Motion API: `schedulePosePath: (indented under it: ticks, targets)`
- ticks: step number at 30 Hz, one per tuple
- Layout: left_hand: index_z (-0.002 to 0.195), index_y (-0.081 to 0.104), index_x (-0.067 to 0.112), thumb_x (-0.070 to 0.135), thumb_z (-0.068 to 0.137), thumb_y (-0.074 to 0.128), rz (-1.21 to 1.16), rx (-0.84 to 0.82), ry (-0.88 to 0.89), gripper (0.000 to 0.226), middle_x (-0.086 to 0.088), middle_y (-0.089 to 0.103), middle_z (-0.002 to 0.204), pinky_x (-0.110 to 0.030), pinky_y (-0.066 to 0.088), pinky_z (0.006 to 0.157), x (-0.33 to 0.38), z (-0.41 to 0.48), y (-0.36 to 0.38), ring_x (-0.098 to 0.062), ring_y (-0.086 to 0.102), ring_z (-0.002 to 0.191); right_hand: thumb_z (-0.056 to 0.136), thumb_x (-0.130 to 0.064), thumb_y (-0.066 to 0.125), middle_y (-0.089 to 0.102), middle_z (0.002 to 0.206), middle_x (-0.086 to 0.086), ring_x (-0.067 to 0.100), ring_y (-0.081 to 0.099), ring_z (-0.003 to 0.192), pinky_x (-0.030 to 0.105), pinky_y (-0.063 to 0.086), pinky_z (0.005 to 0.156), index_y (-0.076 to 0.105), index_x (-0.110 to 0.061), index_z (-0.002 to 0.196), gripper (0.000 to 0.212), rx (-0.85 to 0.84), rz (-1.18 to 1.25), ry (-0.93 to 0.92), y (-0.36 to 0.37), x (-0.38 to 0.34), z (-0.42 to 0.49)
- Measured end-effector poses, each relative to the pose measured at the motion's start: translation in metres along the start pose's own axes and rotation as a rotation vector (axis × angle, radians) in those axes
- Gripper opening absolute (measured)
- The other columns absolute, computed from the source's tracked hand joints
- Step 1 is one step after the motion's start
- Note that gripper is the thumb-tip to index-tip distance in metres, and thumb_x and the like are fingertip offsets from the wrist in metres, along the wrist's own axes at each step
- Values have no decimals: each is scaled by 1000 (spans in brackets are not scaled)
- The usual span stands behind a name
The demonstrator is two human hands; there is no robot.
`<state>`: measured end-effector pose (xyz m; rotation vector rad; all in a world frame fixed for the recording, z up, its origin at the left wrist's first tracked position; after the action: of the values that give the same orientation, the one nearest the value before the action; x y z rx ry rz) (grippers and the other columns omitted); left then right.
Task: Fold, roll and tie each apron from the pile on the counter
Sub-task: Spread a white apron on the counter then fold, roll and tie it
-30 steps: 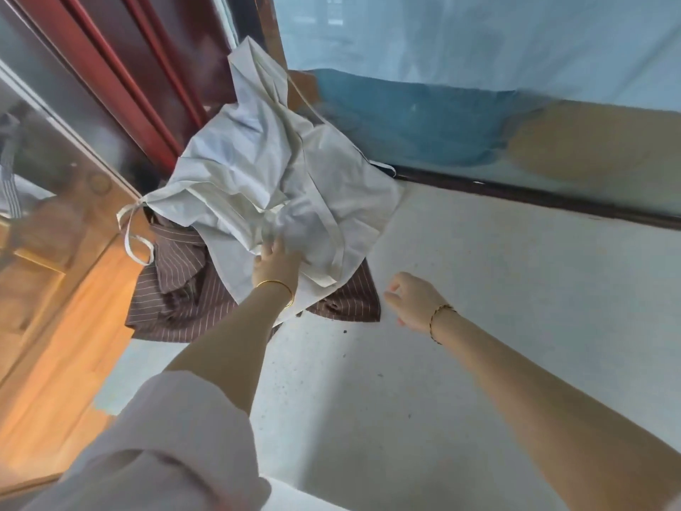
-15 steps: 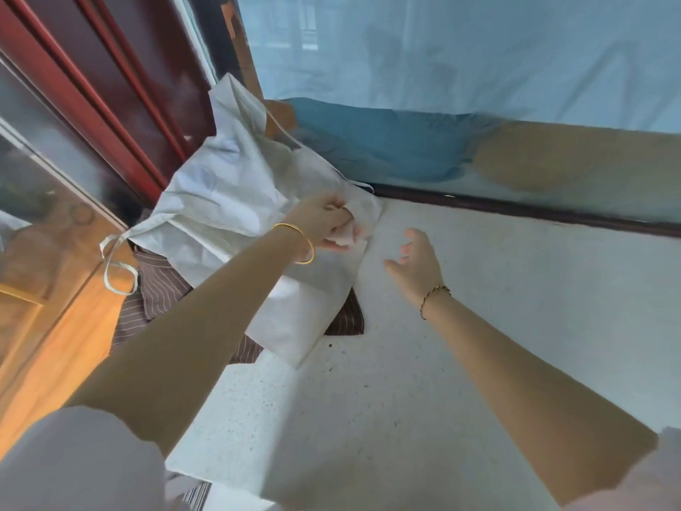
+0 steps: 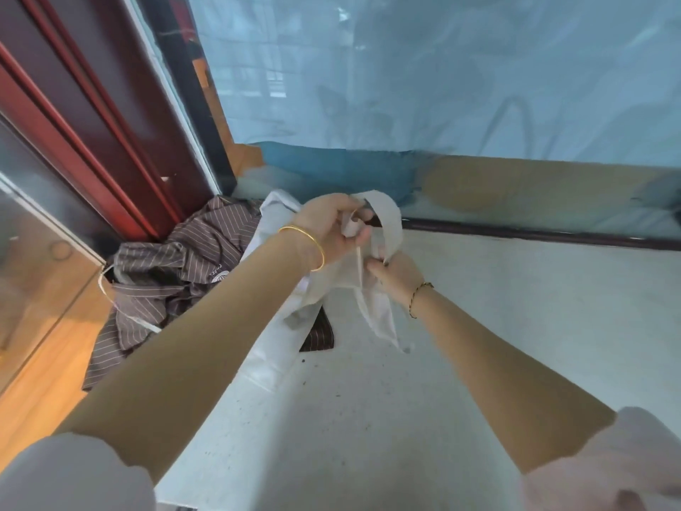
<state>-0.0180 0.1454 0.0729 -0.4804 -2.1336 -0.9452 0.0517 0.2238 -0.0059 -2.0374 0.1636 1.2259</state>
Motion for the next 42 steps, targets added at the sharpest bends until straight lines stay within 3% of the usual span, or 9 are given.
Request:
schedulePosePath:
  ticks: [3, 8, 12, 16, 20, 26, 33, 37, 42]
  targets:
    - [76, 54, 15, 0, 85, 46, 291, 368, 27, 19, -6, 53, 86, -31, 50, 74, -6, 8, -61, -19, 47, 76, 97, -23, 44, 57, 78, 8, 23, 52, 72, 28, 39, 60, 55, -9, 80, 24, -2, -117, 4, -9, 10, -7]
    - [97, 57, 16, 44, 71, 77, 876, 153, -202, 42, 5, 62, 83, -30, 48, 82, -71, 4, -64, -14, 58, 82, 98, -24, 44, 60, 76, 7, 20, 54, 71, 23, 39, 57, 62, -8, 85, 27, -59, -91, -55, -19, 6, -23]
    - [98, 59, 11, 33, 79, 73, 842, 110, -116, 32, -4, 59, 74, -32, 49, 65, -83, 2, -30, -21, 57, 68, 92, -37, 56, 63, 75, 4, 23, 62, 74, 28, 47, 66, 63, -13, 79, 28, -73, 73, 21, -35, 29, -36]
    - [113, 53, 15, 19, 94, 55, 601, 140, -161, 20, -9, 61, 96, -49, 51, 81, -103, -1, -6, -28, 60, 89, 79, -43, 68, 48, 126, 5, 26, 51, 112, 38, 45, 90, 43, -15, 131, 64, 334, -194, 106, -105, 69, -64]
    - [105, 52, 15, 21, 92, 56, 400, 208, -267, 14, -6, 60, 86, -39, 44, 82, -134, -24, 25, -23, 56, 76, 80, -38, 65, 40, 129, 7, 29, 46, 112, 43, 43, 92, 36, -15, 133, 65, 534, -234, 246, -158, 128, -129]
    - [99, 57, 15, 23, 91, 58, 350, 132, -336, 11, -7, 64, 83, -38, 47, 76, -194, -73, 88, -25, 60, 77, 84, -15, 56, 54, 87, 6, 26, 53, 88, 39, 47, 84, 55, -8, 83, 7, 155, 453, 515, -133, 226, -209]
    - [107, 55, 14, 16, 95, 50, 194, 112, -309, 13, -6, 61, 84, -41, 46, 74, -266, -144, 126, -23, 58, 74, 88, -33, 59, 60, 124, 5, 26, 55, 117, 50, 43, 100, 55, -16, 128, 43, -394, 1164, 120, -124, 204, -318]
    - [98, 57, 11, 14, 96, 48, 154, 72, -274, 10, -6, 62, 79, -39, 46, 62, -292, -177, 140, -22, 59, 71, 92, -15, 58, 65, 107, 9, 27, 64, 96, 49, 48, 95, 54, -13, 115, 24, -145, 757, 410, -135, 248, -352]
    - [84, 58, 7, 11, 97, 47, 313, -98, -351, 17, -4, 65, 56, -24, 54, 50, -334, -215, 161, -15, 64, 47, 95, -13, 52, 53, 125, 5, 30, 57, 112, 46, 56, 59, 50, -15, 124, 29, 357, 1010, 661, -178, 300, -382]
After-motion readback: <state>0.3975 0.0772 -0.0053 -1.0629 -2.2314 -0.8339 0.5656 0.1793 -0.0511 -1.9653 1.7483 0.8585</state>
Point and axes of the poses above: each hand's wrist, its own z-axis towards the middle knuckle, its own y-axis out of the palm, x = y × z, the point moved 9 cm from there along z, towards the middle knuckle
